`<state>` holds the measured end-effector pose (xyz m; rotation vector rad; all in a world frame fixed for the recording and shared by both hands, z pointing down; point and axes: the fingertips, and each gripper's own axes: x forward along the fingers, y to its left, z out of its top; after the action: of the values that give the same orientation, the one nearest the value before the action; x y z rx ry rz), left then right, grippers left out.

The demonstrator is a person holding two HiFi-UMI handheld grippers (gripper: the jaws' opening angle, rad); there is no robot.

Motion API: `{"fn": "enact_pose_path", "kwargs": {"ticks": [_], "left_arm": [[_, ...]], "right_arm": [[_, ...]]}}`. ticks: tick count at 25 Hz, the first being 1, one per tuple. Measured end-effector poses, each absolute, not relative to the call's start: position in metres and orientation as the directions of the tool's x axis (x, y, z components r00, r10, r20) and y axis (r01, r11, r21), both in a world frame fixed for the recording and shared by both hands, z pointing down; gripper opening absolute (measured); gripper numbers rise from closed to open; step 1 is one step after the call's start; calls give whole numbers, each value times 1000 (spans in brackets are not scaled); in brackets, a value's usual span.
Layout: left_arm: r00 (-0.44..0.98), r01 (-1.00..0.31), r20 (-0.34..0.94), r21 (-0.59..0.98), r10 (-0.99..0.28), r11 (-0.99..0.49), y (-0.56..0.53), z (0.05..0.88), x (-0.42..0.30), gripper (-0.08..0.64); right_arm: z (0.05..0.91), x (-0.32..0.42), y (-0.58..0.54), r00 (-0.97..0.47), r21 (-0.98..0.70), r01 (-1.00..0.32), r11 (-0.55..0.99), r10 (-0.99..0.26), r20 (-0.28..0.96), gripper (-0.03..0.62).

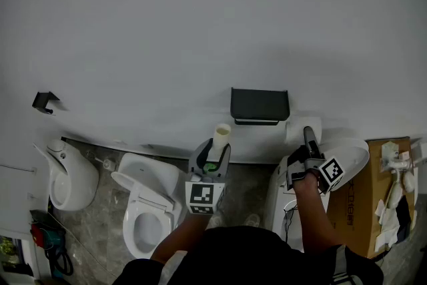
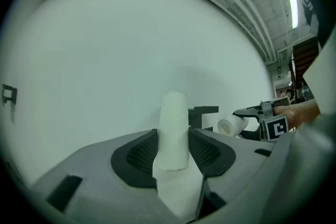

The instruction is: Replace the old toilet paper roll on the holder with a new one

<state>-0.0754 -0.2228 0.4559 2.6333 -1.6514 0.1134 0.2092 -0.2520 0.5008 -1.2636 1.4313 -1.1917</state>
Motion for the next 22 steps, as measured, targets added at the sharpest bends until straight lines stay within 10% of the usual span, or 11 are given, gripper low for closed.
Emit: {"fn": "enact_pose_path", "kwargs": {"ticks": [22], "left_arm": [[398,-916,79,-14,-914,-400,-217,457,-92,178]], "right_arm": [[515,150,-289,-193,-1000,-20,-5,-981,9,288]]}}
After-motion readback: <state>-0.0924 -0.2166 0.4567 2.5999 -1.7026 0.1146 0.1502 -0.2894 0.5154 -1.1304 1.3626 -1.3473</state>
